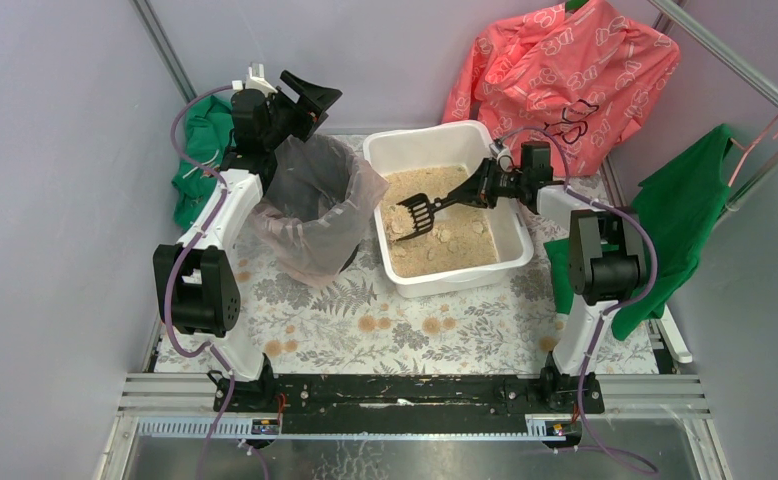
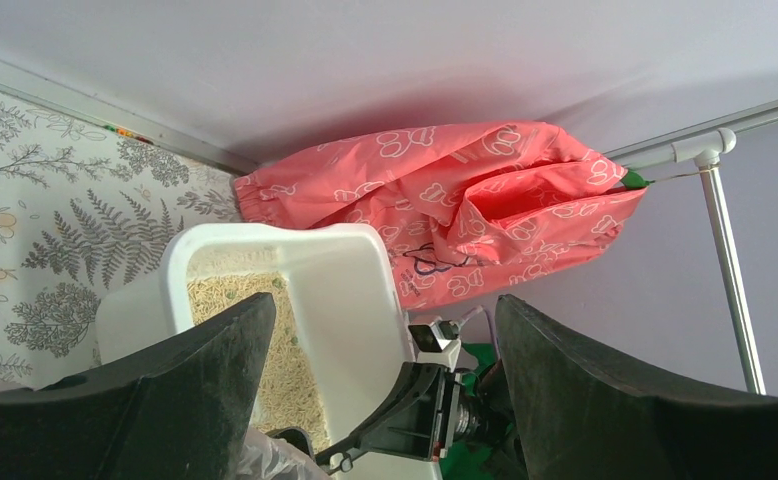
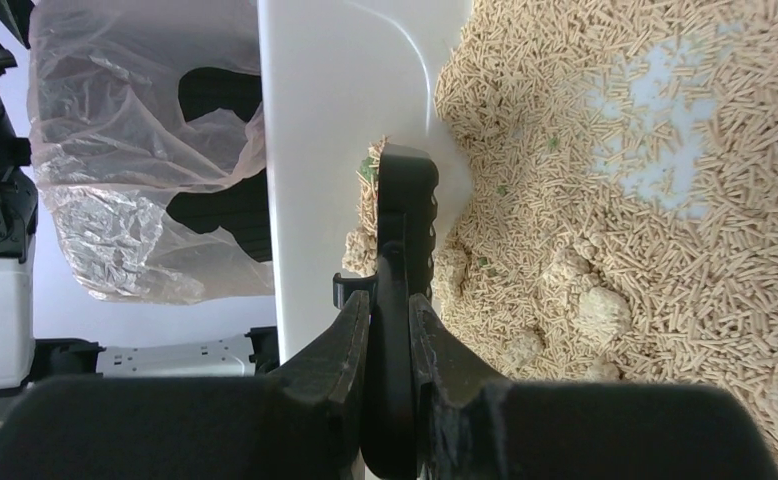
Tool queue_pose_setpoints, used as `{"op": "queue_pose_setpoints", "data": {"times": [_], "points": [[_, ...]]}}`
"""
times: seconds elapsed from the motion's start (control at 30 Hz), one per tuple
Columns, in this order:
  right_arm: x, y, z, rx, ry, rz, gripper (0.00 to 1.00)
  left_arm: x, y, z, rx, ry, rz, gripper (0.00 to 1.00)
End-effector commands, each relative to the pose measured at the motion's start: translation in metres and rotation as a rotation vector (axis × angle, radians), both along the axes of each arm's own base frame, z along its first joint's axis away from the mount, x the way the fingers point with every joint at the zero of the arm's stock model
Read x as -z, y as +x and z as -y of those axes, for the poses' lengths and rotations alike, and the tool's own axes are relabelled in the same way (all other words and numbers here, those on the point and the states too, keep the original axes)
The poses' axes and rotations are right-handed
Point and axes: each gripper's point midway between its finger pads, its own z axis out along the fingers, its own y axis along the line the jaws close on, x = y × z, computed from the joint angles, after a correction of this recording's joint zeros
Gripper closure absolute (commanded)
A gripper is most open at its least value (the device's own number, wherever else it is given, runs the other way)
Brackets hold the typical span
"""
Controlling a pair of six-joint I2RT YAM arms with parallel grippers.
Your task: Clean the litter box
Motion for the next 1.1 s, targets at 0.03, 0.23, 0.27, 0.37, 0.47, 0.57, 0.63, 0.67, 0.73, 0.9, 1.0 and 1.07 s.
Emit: {"op": "queue_pose_setpoints", "data": {"times": [0.03, 0.23, 0.27, 0.37, 0.47, 0.57, 0.63, 0.67, 0.73, 0.9, 1.0, 1.07], "points": [[-0.041, 0.011, 0.009, 0.012, -0.008, 0.11, 1.0, -0.01, 0.003, -0.001, 0.013, -0.011, 0.056, 0.12], [-0.045, 0.011, 0.008, 0.012, -0.004, 0.117, 1.0, -0.01, 0.005, -0.001, 0.013, -0.014, 0.058, 0.12], [-0.046, 0.011, 0.008, 0.014, -0.001, 0.118, 1.0, -0.011, 0.005, 0.0, 0.015, -0.014, 0.06, 0.12], [-0.049, 0.011, 0.007, 0.016, 0.021, 0.119, 1.0, -0.011, 0.005, 0.0, 0.016, -0.016, 0.059, 0.12], [-0.049, 0.011, 0.007, 0.019, 0.026, 0.116, 1.0, -0.012, 0.005, 0.0, 0.017, -0.016, 0.061, 0.12], [-0.054, 0.011, 0.006, 0.017, 0.053, 0.118, 1.0, -0.01, 0.005, 0.0, 0.017, -0.014, 0.059, 0.12], [-0.058, 0.01, 0.005, 0.016, 0.072, 0.122, 1.0, -0.01, 0.004, 0.0, 0.017, -0.013, 0.059, 0.12], [-0.059, 0.01, 0.005, 0.015, 0.075, 0.124, 1.0, -0.01, 0.004, 0.0, 0.018, -0.013, 0.059, 0.12], [-0.061, 0.009, 0.007, 0.015, 0.077, 0.13, 1.0, -0.009, 0.004, 0.0, 0.018, -0.012, 0.057, 0.12], [-0.064, 0.005, 0.012, 0.009, 0.118, 0.129, 1.0, -0.009, 0.003, 0.0, 0.02, -0.012, 0.056, 0.12], [-0.063, 0.005, 0.02, 0.03, 0.163, 0.117, 1.0, -0.01, 0.003, -0.001, 0.019, -0.012, 0.058, 0.12], [-0.066, 0.003, 0.022, 0.037, 0.215, 0.111, 1.0, -0.01, 0.003, -0.001, 0.02, -0.012, 0.058, 0.12]]}}
